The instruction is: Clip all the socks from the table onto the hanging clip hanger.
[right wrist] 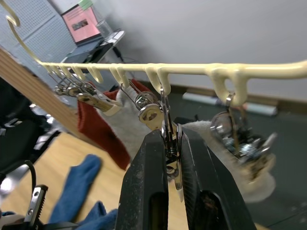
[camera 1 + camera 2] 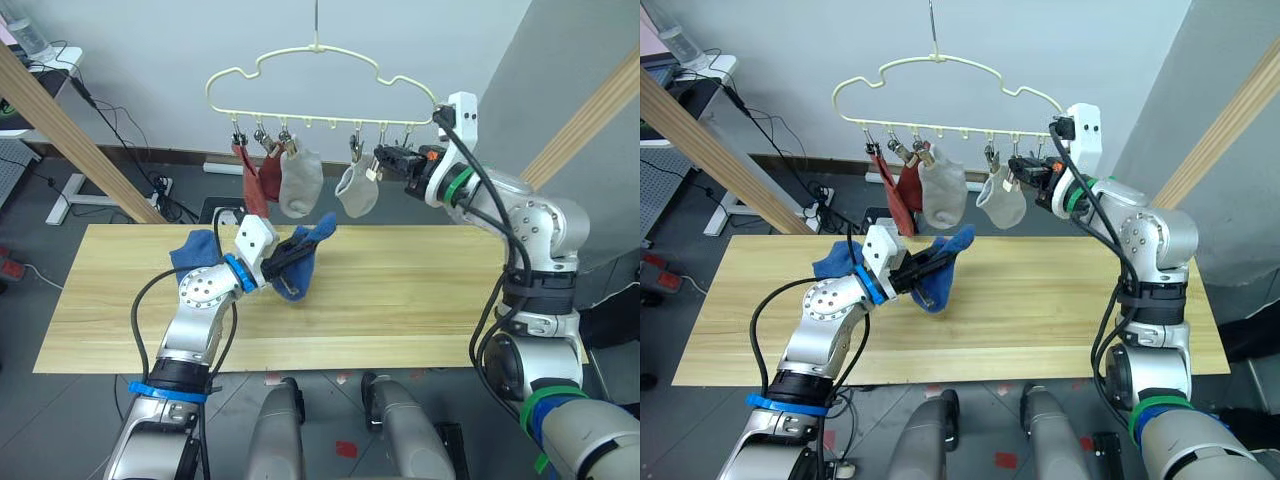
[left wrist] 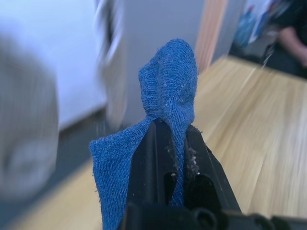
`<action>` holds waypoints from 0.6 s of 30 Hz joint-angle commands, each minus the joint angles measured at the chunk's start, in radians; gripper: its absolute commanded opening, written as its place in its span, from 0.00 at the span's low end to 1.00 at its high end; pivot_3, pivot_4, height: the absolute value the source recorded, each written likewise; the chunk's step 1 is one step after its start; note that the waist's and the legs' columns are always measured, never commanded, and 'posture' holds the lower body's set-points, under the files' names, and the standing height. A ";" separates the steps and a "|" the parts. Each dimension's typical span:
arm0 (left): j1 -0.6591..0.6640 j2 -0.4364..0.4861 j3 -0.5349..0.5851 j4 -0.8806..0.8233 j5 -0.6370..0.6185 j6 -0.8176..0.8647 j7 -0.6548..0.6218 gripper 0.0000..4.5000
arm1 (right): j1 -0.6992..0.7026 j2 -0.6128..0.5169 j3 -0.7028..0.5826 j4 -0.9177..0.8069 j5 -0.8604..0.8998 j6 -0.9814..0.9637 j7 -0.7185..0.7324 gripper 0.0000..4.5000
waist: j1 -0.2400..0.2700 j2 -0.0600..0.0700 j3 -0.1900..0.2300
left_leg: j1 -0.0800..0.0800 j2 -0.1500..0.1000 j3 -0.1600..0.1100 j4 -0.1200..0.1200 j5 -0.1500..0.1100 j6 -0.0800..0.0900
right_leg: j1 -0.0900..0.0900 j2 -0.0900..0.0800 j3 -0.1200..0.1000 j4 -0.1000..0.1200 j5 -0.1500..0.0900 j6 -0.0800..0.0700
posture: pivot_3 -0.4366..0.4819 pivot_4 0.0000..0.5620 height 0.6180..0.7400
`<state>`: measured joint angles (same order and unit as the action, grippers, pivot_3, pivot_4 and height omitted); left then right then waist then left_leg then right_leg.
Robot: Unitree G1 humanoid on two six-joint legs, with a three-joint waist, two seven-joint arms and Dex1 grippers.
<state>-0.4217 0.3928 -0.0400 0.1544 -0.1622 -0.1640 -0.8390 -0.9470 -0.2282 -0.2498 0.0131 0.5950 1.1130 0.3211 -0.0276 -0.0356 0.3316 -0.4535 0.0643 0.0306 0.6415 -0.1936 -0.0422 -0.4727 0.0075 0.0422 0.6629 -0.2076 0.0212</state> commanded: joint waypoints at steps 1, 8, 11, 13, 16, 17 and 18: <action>-0.011 -0.018 -0.016 -0.027 0.009 -0.087 0.012 0.01 | -0.035 -0.009 -0.063 0.021 0.061 0.088 -0.025 0.01 | 0.000 0.000 0.000 | 0.000 0.000 0.000 0.000 0.000 0.000 | 0.000 0.000 0.000 0.000 0.000 0.000 | 0.45 0.68 1.00; -0.087 -0.055 -0.037 0.059 0.062 -0.147 0.070 0.01 | -0.067 0.035 -0.151 0.022 0.143 0.213 -0.101 0.01 | -0.002 0.000 0.000 | -0.001 -0.001 0.000 0.000 0.000 0.000 | 0.000 0.000 0.000 -0.001 0.000 0.000 | 0.44 0.66 1.00; -0.125 -0.065 -0.044 0.109 0.088 -0.186 0.097 0.01 | -0.070 0.051 -0.170 0.001 0.167 0.253 -0.131 0.01 | -0.002 0.000 0.000 | -0.001 0.000 -0.001 -0.001 0.000 0.000 | 0.000 0.001 -0.001 -0.001 0.000 0.000 | 0.44 0.66 1.00; -0.137 -0.068 -0.048 0.128 0.093 -0.193 0.099 0.01 | -0.071 0.060 -0.181 -0.007 0.175 0.264 -0.149 0.01 | -0.001 0.000 0.000 | -0.001 0.000 -0.001 -0.001 0.000 0.000 | 0.000 0.001 -0.001 -0.001 0.000 0.000 | 0.44 0.66 1.00; -0.145 -0.072 -0.052 0.144 0.098 -0.213 0.101 0.01 | -0.072 0.071 -0.195 -0.012 0.188 0.277 -0.174 0.01 | -0.002 0.000 0.000 | -0.001 0.000 0.000 -0.001 0.000 0.000 | 0.000 0.000 0.000 -0.001 0.000 0.000 | 0.44 0.65 1.00; -0.148 -0.074 -0.052 0.148 0.099 -0.215 0.103 0.01 | -0.072 0.073 -0.196 -0.014 0.192 0.279 -0.180 0.01 | -0.002 0.000 0.000 | -0.001 0.000 0.000 -0.001 0.000 0.000 | 0.000 0.000 0.000 -0.002 0.000 0.000 | 0.44 0.65 1.00; -0.152 -0.074 -0.052 0.151 0.100 -0.218 0.104 0.01 | -0.073 0.077 -0.200 -0.016 0.196 0.282 -0.186 0.01 | -0.002 0.000 0.000 | -0.001 0.000 0.000 -0.001 0.000 0.000 | 0.000 0.000 0.000 -0.002 0.000 0.000 | 0.44 0.65 1.00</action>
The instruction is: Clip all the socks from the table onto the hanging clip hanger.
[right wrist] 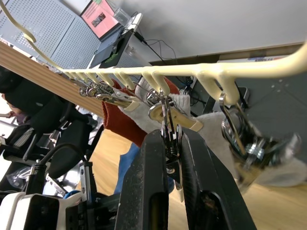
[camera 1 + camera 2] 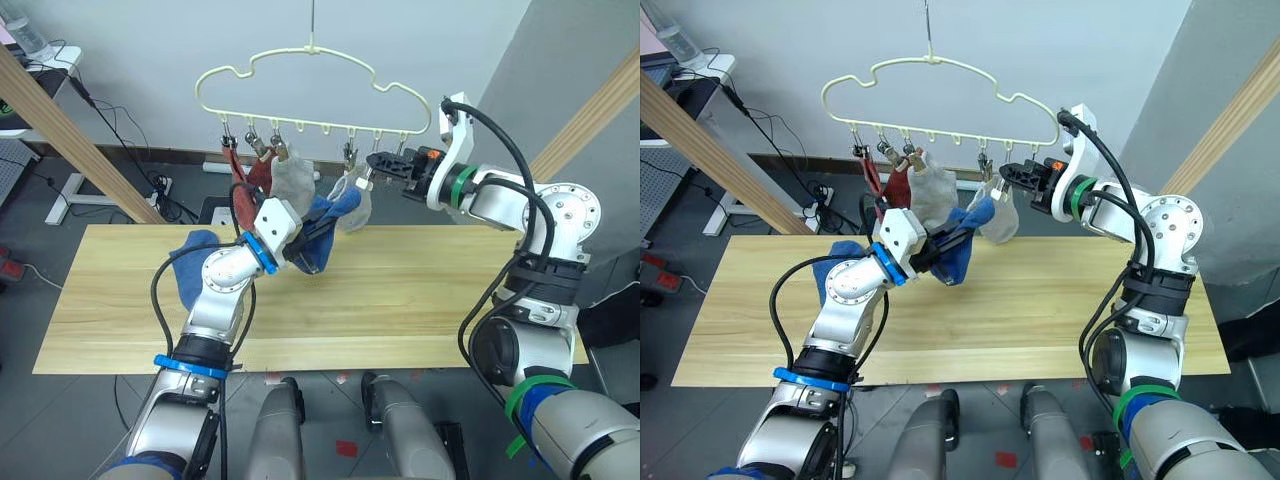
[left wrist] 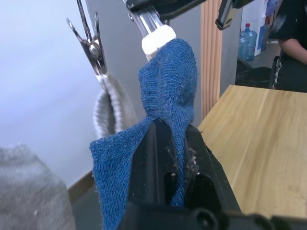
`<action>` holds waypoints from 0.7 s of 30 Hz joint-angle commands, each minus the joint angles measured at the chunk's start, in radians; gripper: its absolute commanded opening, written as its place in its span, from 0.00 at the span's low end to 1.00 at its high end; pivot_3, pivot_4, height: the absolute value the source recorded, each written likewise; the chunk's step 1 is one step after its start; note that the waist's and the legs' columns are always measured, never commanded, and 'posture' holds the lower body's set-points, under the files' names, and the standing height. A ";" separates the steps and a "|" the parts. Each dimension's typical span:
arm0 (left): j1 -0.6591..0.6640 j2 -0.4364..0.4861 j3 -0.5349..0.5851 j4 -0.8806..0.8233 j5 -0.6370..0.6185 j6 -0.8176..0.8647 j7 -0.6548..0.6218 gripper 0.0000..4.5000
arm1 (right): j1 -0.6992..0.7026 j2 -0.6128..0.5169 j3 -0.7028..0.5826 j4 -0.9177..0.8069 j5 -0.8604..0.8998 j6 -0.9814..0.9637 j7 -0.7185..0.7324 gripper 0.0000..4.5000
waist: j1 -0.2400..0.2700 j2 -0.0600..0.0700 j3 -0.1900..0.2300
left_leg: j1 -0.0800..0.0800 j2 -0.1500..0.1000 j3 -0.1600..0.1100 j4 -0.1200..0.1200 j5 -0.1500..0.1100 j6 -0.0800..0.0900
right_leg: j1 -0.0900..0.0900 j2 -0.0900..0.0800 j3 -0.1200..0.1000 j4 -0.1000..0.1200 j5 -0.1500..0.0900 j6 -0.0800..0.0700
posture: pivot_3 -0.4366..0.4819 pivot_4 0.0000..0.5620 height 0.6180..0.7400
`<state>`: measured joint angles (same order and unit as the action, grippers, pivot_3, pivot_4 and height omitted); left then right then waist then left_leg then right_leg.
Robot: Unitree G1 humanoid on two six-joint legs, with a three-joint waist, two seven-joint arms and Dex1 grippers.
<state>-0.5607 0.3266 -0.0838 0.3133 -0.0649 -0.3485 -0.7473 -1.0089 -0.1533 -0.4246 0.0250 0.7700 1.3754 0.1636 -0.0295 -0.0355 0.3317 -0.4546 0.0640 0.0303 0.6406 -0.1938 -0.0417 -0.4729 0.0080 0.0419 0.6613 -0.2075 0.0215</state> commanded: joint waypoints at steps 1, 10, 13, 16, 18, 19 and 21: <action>-0.015 -0.009 -0.009 -0.004 0.004 -0.036 0.014 0.01 | -0.012 0.004 -0.028 -0.028 0.023 0.022 -0.034 0.01 | 0.000 0.000 0.000 | 0.000 0.000 0.000 0.000 0.000 0.000 | 0.000 0.000 0.000 0.000 0.000 0.000 | 0.44 0.65 1.00; -0.046 -0.014 -0.009 0.028 0.034 -0.071 0.056 0.01 | -0.011 0.028 -0.039 -0.040 0.049 0.046 -0.067 0.01 | -0.001 0.000 0.000 | 0.000 0.000 0.000 0.000 0.000 0.000 | 0.000 0.000 0.000 0.000 0.000 0.000 | 0.45 0.64 1.00; -0.050 -0.013 -0.015 0.039 0.048 -0.079 0.064 0.01 | -0.014 0.037 -0.045 -0.040 0.060 0.052 -0.082 0.01 | -0.001 0.000 0.000 | 0.000 0.000 0.000 -0.001 0.000 0.000 | 0.000 0.000 0.000 -0.001 0.000 0.000 | 0.45 0.65 1.00; -0.049 -0.014 -0.025 0.044 0.056 -0.093 0.067 0.01 | -0.016 0.042 -0.045 -0.041 0.065 0.056 -0.090 0.01 | -0.001 0.000 0.000 | 0.000 0.000 0.000 -0.001 0.000 0.000 | 0.000 0.000 0.000 -0.001 0.000 0.000 | 0.45 0.65 1.00; -0.046 -0.013 -0.029 0.043 0.055 -0.098 0.066 0.01 | -0.017 0.043 -0.047 -0.040 0.067 0.057 -0.096 0.01 | -0.001 0.000 0.000 | 0.000 0.000 0.000 -0.001 0.000 0.000 | 0.000 0.000 0.000 -0.001 0.000 0.000 | 0.45 0.65 1.00; -0.044 -0.011 -0.031 0.043 0.057 -0.100 0.065 0.01 | -0.018 0.042 -0.049 -0.039 0.067 0.058 -0.098 0.01 | -0.001 0.000 0.000 | 0.000 0.000 0.000 -0.001 0.000 0.000 | 0.000 0.000 0.000 -0.001 0.000 0.000 | 0.45 0.65 1.00; -0.039 -0.005 -0.037 0.043 0.060 -0.107 0.060 0.01 | -0.021 0.041 -0.052 -0.036 0.070 0.059 -0.102 0.01 | -0.001 0.000 0.000 | 0.000 0.000 0.000 -0.001 0.000 0.000 | 0.000 0.000 0.000 -0.001 0.000 0.000 | 0.45 0.65 1.00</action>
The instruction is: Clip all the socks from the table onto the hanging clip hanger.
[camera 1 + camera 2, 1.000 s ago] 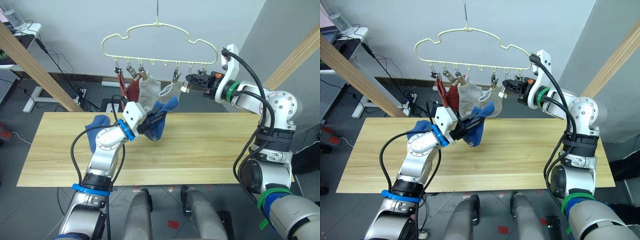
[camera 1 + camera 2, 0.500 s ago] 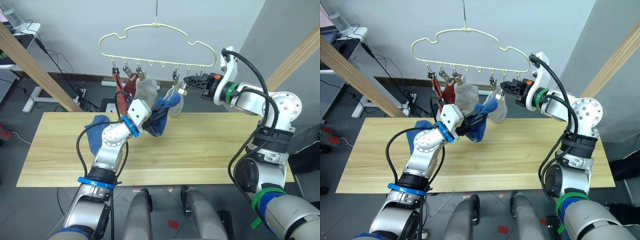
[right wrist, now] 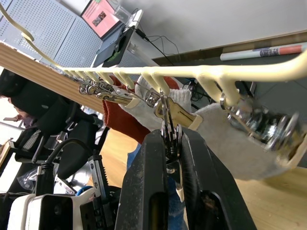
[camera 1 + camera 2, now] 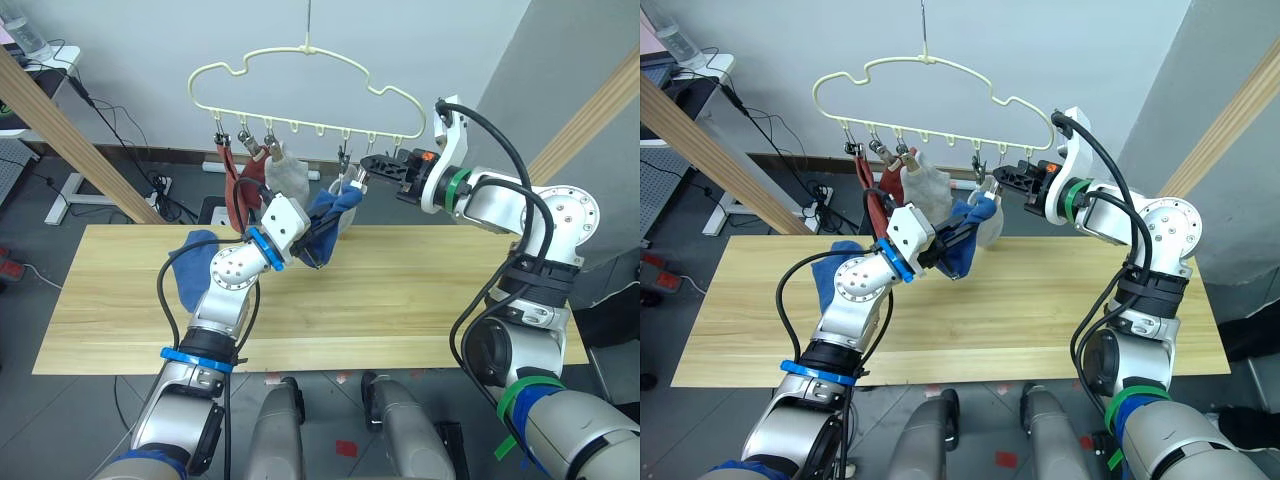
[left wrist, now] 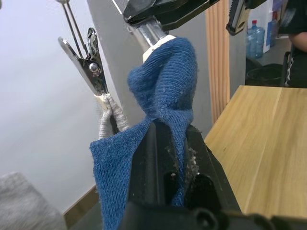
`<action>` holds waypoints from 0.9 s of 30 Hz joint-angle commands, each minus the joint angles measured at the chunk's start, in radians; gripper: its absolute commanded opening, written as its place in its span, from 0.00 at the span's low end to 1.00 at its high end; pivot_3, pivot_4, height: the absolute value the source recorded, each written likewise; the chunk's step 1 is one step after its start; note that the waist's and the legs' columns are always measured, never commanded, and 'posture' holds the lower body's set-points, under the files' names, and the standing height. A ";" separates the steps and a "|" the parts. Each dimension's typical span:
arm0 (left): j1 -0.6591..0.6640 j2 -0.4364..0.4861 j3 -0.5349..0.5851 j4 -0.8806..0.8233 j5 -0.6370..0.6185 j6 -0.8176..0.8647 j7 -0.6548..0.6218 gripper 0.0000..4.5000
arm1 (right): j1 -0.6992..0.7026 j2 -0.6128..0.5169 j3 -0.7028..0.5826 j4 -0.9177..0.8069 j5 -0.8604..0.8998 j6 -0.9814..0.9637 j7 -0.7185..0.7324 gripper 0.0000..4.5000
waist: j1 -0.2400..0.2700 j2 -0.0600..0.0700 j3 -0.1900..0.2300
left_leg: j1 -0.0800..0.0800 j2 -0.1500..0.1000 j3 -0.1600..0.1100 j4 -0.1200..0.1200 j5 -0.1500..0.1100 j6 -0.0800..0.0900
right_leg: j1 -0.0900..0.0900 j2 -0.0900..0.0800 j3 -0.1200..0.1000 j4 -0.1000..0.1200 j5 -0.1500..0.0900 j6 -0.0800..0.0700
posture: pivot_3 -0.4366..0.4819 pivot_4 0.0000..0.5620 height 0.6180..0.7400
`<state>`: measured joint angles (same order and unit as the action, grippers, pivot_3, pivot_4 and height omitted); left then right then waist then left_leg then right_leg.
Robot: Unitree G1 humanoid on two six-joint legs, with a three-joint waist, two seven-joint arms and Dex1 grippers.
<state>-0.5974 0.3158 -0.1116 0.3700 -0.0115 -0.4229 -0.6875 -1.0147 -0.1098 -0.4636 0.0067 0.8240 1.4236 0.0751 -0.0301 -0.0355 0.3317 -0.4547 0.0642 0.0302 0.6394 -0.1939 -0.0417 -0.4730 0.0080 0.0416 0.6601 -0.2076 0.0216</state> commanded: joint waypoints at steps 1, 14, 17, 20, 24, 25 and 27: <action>0.004 0.008 -0.012 -0.014 0.009 -0.037 -0.003 0.01 | -0.018 -0.002 -0.016 -0.015 0.017 0.010 -0.016 0.01 | 0.000 0.000 0.000 | 0.000 0.000 0.000 0.000 0.000 0.000 | 0.000 0.000 0.000 0.000 0.000 0.000 | 0.45 0.65 1.00; -0.061 -0.001 -0.012 0.030 0.075 -0.076 0.084 0.01 | -0.011 0.048 -0.041 -0.045 0.053 0.086 -0.069 0.01 | 0.000 0.000 0.000 | 0.000 0.000 0.000 -0.002 0.000 0.000 | 0.000 0.000 0.000 -0.001 0.000 0.000 | 0.46 0.66 1.00; -0.063 -0.003 -0.012 0.026 0.071 -0.090 0.092 0.01 | -0.009 0.048 -0.035 -0.048 0.045 0.091 -0.067 0.01 | 0.000 0.000 0.000 | 0.000 0.000 0.000 -0.003 0.000 0.000 | 0.000 0.000 0.000 -0.002 0.000 0.000 | 0.46 0.66 1.00; -0.062 -0.007 -0.014 0.018 0.065 -0.096 0.093 0.01 | -0.008 0.046 -0.031 -0.047 0.039 0.089 -0.065 0.01 | 0.000 0.000 0.000 | 0.000 0.000 0.000 -0.005 0.000 0.000 | 0.000 0.000 0.000 -0.003 0.000 0.000 | 0.46 0.66 1.00; -0.061 -0.009 -0.015 0.014 0.059 -0.102 0.092 0.01 | -0.001 0.033 -0.008 -0.052 0.030 0.077 -0.051 0.01 | 0.000 0.000 0.000 | 0.000 0.000 0.000 -0.006 0.000 0.000 | -0.001 0.000 0.000 -0.003 0.000 0.000 | 0.47 0.66 1.00; -0.060 -0.008 -0.015 0.013 0.058 -0.103 0.091 0.01 | 0.004 0.024 0.006 -0.054 0.023 0.069 -0.044 0.01 | 0.000 0.000 0.000 | 0.000 0.000 0.000 -0.006 0.000 0.000 | -0.001 0.000 0.000 -0.003 0.000 0.000 | 0.47 0.66 1.00; -0.059 -0.007 -0.013 0.012 0.057 -0.107 0.091 0.00 | 0.015 0.001 0.037 -0.060 0.013 0.050 -0.024 0.21 | 0.000 0.000 0.000 | 0.000 0.000 0.000 -0.006 0.000 0.000 | -0.001 0.000 0.000 -0.004 0.000 0.000 | 0.47 0.66 1.00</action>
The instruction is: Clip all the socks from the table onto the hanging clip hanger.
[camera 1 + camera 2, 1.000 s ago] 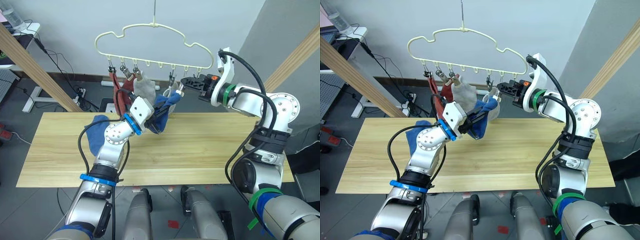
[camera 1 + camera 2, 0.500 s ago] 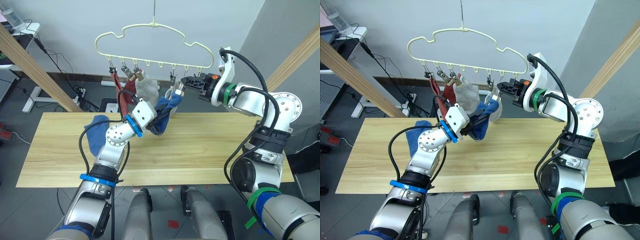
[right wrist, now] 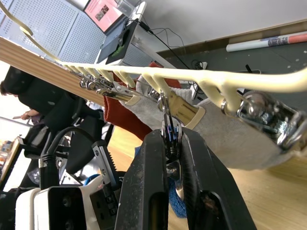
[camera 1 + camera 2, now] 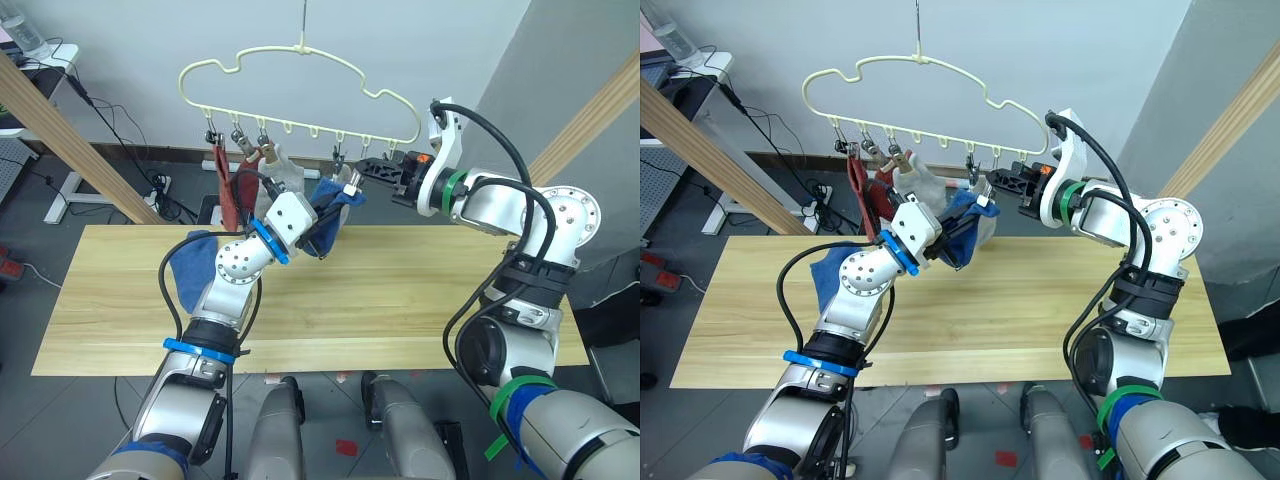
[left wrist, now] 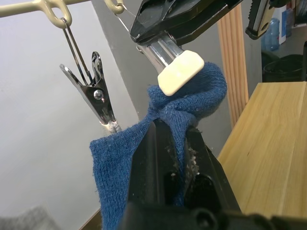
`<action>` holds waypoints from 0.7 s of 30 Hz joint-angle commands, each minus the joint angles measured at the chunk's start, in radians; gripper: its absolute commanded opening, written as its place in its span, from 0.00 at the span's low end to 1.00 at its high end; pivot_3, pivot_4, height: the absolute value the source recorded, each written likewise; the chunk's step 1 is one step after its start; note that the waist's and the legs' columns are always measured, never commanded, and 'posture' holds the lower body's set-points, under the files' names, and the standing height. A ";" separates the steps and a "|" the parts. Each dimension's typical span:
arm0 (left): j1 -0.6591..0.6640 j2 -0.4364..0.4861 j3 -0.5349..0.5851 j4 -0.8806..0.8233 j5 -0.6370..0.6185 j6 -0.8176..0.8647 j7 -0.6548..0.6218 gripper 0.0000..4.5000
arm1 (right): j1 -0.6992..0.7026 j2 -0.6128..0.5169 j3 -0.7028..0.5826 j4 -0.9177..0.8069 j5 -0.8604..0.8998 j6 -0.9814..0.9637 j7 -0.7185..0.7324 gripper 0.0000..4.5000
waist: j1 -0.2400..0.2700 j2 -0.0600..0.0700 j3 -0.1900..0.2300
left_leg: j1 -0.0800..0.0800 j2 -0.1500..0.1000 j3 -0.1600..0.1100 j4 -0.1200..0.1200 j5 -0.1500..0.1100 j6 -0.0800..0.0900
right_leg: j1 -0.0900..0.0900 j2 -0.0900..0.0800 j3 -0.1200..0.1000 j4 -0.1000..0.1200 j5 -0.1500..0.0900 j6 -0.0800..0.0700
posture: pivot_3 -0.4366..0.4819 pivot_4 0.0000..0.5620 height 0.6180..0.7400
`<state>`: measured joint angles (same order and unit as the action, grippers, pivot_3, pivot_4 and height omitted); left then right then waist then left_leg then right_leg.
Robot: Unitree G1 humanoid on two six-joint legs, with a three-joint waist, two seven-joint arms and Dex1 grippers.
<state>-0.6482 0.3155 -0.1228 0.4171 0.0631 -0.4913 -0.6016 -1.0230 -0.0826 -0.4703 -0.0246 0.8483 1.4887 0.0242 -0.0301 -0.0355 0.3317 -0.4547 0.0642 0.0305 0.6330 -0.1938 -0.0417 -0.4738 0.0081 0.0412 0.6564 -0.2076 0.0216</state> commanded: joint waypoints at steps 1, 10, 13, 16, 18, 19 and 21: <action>-0.008 -0.006 -0.002 -0.034 -0.017 -0.039 0.005 0.00 | 0.028 -0.036 0.058 -0.032 -0.016 -0.025 0.036 0.30 | 0.000 0.000 0.000 | 0.000 0.000 0.000 0.000 0.000 0.000 | 0.000 0.000 0.000 0.000 0.000 0.000 | 0.47 0.66 1.00; -0.038 -0.037 0.002 -0.005 -0.038 0.010 0.006 0.00 | 0.058 -0.113 0.055 -0.076 0.017 -0.024 0.086 0.99 | 0.001 0.000 0.000 | 0.000 0.000 0.000 -0.002 0.000 0.000 | -0.001 0.000 0.000 -0.001 0.000 0.000 | 0.46 0.65 1.00; -0.061 -0.066 -0.006 0.027 -0.060 0.056 -0.018 0.00 | 0.089 -0.177 0.009 -0.144 0.074 0.038 0.118 0.99 | 0.004 0.000 0.000 | -0.001 -0.001 0.000 -0.002 0.000 0.000 | -0.001 -0.001 0.000 -0.002 0.000 0.000 | 0.44 0.65 1.00; -0.069 -0.093 -0.011 0.042 -0.100 0.117 -0.066 0.22 | 0.148 -0.248 0.009 -0.228 0.109 0.058 0.165 1.00 | 0.002 0.000 0.000 | -0.003 -0.001 0.000 -0.002 0.000 0.000 | 0.000 -0.001 -0.001 -0.007 0.001 0.001 | 0.42 0.64 1.00; -0.068 -0.103 -0.007 0.037 -0.135 0.172 -0.103 0.35 | 0.196 -0.307 0.040 -0.277 0.113 0.040 0.207 1.00 | 0.000 0.000 0.000 | -0.004 -0.001 0.000 -0.003 0.000 0.000 | 0.000 -0.001 -0.001 -0.009 0.001 0.001 | 0.42 0.64 1.00; -0.065 -0.103 -0.002 0.028 -0.152 0.198 -0.119 0.42 | 0.222 -0.333 0.056 -0.299 0.110 0.019 0.230 1.00 | -0.002 0.000 0.000 | -0.005 -0.001 0.000 -0.003 0.000 0.000 | 0.000 -0.001 -0.001 -0.009 0.001 0.001 | 0.42 0.64 1.00; -0.050 -0.092 0.011 -0.008 -0.190 0.263 -0.150 0.53 | 0.280 -0.392 0.104 -0.345 0.091 -0.039 0.287 1.00 | -0.008 0.000 0.000 | -0.005 -0.001 0.000 -0.003 0.000 0.001 | -0.001 0.000 0.000 -0.009 0.001 0.001 | 0.41 0.63 1.00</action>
<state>-0.7087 0.2181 -0.1240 0.4718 -0.0821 -0.2684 -0.7237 -0.7639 -0.4392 -0.3930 -0.2962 0.9258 1.5038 0.2535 -0.0377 -0.0353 0.3318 -0.4593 0.0638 0.0307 0.6303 -0.1942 -0.0410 -0.4744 0.0082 0.0412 0.6470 -0.2069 0.0228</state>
